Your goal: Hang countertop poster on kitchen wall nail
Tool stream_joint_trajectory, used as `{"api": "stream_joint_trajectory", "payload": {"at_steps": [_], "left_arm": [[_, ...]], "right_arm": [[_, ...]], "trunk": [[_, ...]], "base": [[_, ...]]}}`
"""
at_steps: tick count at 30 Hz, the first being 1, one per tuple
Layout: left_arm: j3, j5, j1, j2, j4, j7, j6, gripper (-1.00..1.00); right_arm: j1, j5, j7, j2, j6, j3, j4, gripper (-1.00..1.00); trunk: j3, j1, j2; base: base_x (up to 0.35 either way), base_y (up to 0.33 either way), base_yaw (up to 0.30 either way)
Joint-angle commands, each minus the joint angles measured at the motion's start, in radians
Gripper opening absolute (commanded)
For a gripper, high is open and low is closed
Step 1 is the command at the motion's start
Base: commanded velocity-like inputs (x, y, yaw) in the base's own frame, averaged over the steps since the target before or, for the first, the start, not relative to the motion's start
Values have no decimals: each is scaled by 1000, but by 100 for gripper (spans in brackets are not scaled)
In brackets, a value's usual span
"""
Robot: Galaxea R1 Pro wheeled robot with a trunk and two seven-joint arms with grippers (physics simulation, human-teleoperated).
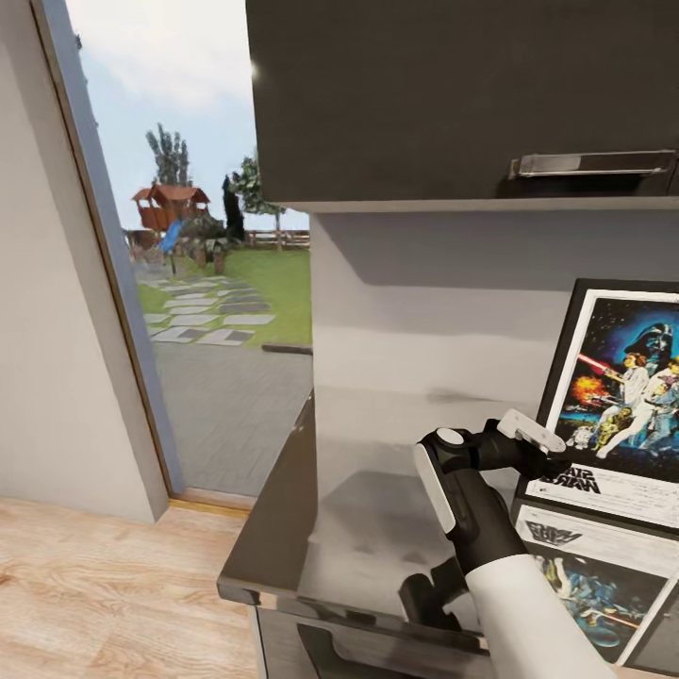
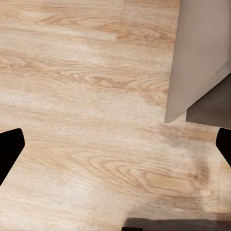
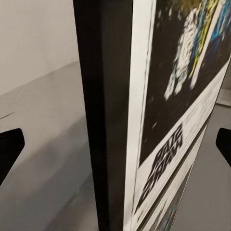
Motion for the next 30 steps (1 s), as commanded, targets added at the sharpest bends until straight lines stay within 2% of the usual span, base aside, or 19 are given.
{"api": "stream_joint_trajectory", "payload": {"at_steps": [1, 30], "left_arm": [[1, 0, 0, 0, -1, 0, -2, 100], [1, 0, 1, 0, -3, 0, -2, 100]], "right_arm": [[-1, -6, -6, 0, 11, 2, -1, 100], [-1, -6, -6, -1, 11, 1, -1, 100]], "trunk": [[-1, 0, -1], [-1, 0, -1]], "base": [[0, -19, 0], [0, -2, 0]]}}
